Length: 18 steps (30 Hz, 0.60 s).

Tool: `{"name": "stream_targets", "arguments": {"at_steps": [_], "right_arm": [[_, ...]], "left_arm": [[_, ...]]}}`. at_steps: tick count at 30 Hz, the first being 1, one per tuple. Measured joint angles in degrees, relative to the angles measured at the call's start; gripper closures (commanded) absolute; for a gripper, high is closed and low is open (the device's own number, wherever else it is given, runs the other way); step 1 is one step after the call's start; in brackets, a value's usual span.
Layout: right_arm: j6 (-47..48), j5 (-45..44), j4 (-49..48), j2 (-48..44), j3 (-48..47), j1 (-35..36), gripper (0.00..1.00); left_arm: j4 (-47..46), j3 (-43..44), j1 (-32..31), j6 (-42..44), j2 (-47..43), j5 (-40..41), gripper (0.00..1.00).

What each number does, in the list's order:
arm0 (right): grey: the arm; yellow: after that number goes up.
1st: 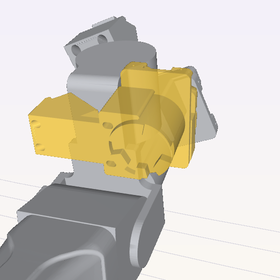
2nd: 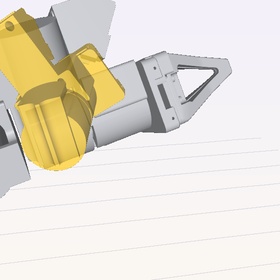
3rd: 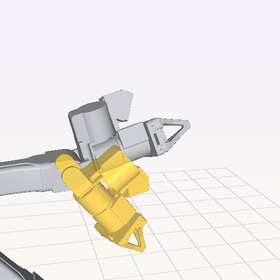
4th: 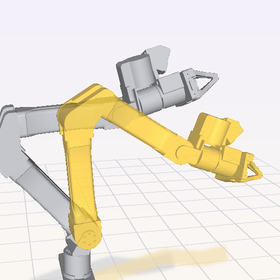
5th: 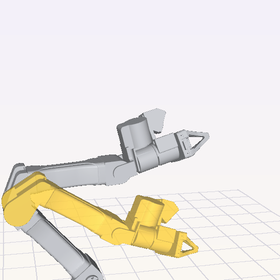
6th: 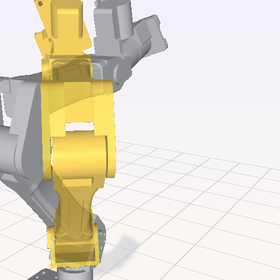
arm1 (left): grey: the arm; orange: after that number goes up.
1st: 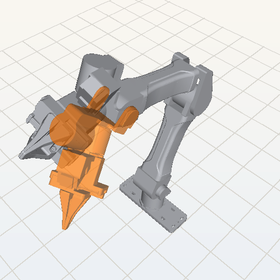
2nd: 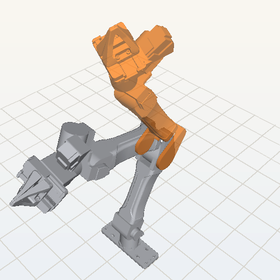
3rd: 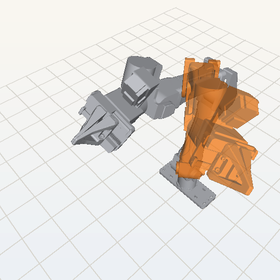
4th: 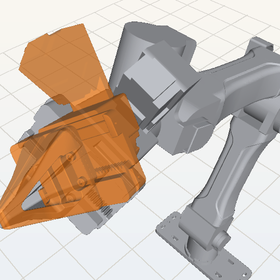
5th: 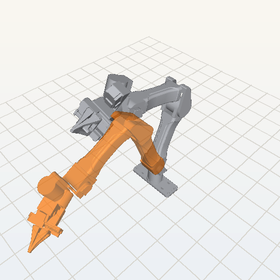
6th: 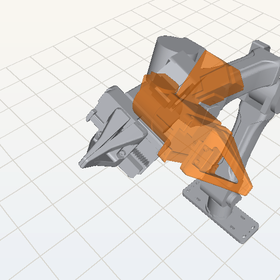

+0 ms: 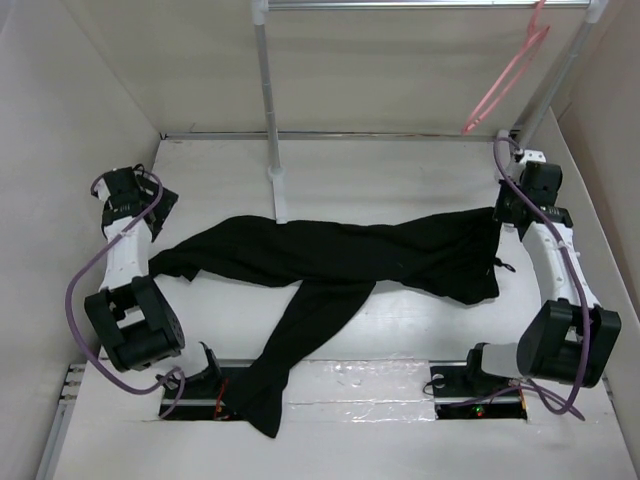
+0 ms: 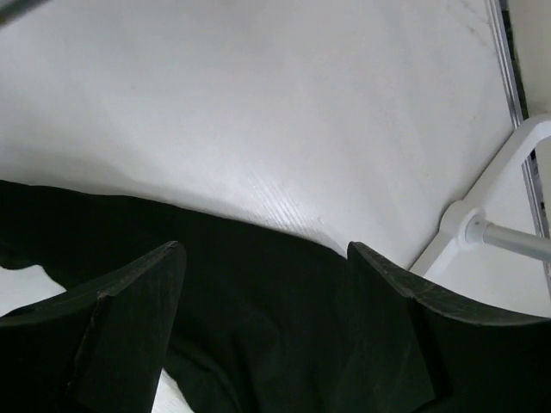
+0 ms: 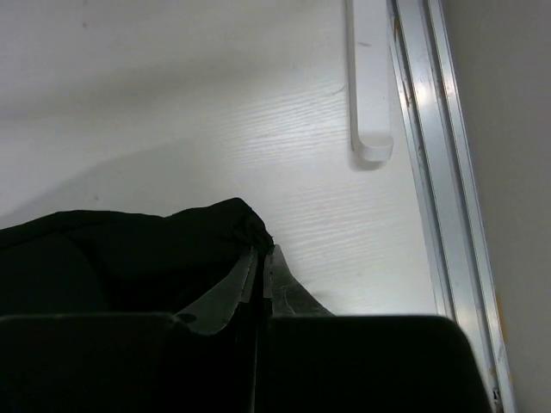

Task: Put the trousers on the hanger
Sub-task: Flatten out the trousers at the center of the board.

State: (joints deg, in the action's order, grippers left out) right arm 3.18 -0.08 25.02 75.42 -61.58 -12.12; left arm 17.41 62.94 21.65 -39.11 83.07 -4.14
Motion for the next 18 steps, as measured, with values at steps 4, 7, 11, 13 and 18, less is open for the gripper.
{"name": "stream_targets", "arguments": {"at_steps": [4,7,11,13,18], "right_arm": [[-0.85,3.45,-2.69,0.33,-1.44,-0.59,1.0],[-1.09,4.09,-3.85,0.24,-3.02,-0.5,1.0],[-1.7,3.91,-3.96,0.31,-4.61,-2.45,1.0],[-2.32,3.67,-3.1,1.81,-7.08,-3.91,1.0],[-5.03,5.27,-3.5,4.11,-8.76,-8.04,1.0]], "left_arm": [[0.24,1.07,-4.28,2.97,-1.31,4.61,0.38],[1.33,0.46,-8.68,4.17,-1.4,6.4,0.36],[0.35,-6.27,-5.4,2.23,-3.34,5.31,0.23],[0.33,-8.92,0.31,0.63,-3.23,3.82,0.18],[-0.74,-8.02,4.39,-0.35,2.21,4.11,0.2]]}}
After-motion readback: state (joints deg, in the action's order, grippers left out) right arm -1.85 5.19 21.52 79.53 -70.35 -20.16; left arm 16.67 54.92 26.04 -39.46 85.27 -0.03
